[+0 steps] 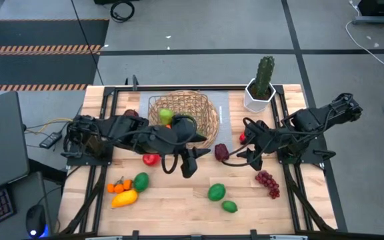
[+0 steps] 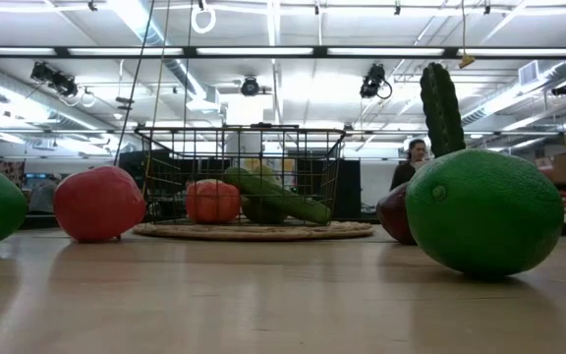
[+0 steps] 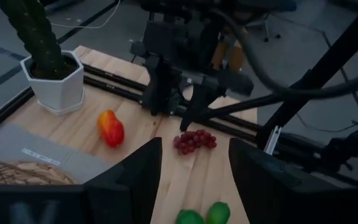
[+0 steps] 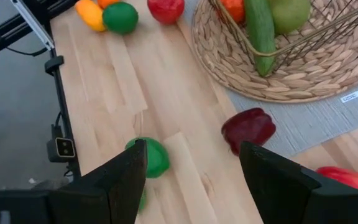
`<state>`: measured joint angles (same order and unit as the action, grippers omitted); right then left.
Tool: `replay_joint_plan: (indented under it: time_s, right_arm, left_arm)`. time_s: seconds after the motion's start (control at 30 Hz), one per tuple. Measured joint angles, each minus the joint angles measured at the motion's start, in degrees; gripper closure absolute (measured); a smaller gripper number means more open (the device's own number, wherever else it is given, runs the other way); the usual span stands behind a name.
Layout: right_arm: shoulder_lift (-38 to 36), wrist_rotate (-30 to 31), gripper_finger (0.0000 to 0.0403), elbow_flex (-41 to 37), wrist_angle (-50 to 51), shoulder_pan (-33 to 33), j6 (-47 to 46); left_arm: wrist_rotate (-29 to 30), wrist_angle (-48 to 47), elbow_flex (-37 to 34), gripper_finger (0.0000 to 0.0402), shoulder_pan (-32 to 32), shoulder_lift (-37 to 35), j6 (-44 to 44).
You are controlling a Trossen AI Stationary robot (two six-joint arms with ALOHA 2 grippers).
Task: Build produce basket
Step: Put the grapes into the gold wire basket
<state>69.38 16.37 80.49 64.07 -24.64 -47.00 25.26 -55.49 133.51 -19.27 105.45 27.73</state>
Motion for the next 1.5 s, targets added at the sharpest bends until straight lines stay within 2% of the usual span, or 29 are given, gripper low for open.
replay_joint_plan:
  time_s: [0.17, 0.5, 0.6, 0.87, 1.07, 1.23, 1.5]
  right_arm:
    - [-0.02, -0.54, 0.0142, -1.58, -0.57, -1.22, -1.24]
    - [0.0, -3.21, 0.0142, -12.69, -2.08, -6.95, -11.94]
    - [-0.02, -5.3, 0.0142, -15.25, -1.44, -8.66, -15.17]
    - [-0.02, -16.19, 0.0141, -25.31, -1.95, -15.96, -26.86]
    - [-0.02, -17.55, 0.0138, -30.55, -5.3, -20.85, -33.99]
    - [-0.02, -17.22, 0.0108, -32.82, -5.59, -22.29, -35.42]
    - [-0.02, -17.87, 0.0027, -38.43, -6.78, -22.52, -39.02]
  left_arm:
    - [0.01, -1.1, -4.93, 0.0214, -0.6, -0.04, -0.2]
    - [-0.09, -0.78, -15.1, 0.0246, -1.99, -0.13, 3.82]
    - [-0.63, -1.11, -15.91, 0.0254, -2.55, -0.13, 4.39]
    - [-0.68, 0.21, -15.62, 0.0266, -2.0, -0.15, 5.09]
    - [-0.68, 2.93, -15.43, 0.0268, -1.79, -0.22, 5.11]
    - [-0.93, 2.96, -15.43, 0.0268, -1.88, -0.22, 5.17]
    - [-1.09, 2.96, -15.41, 0.0267, -1.88, -0.22, 5.88]
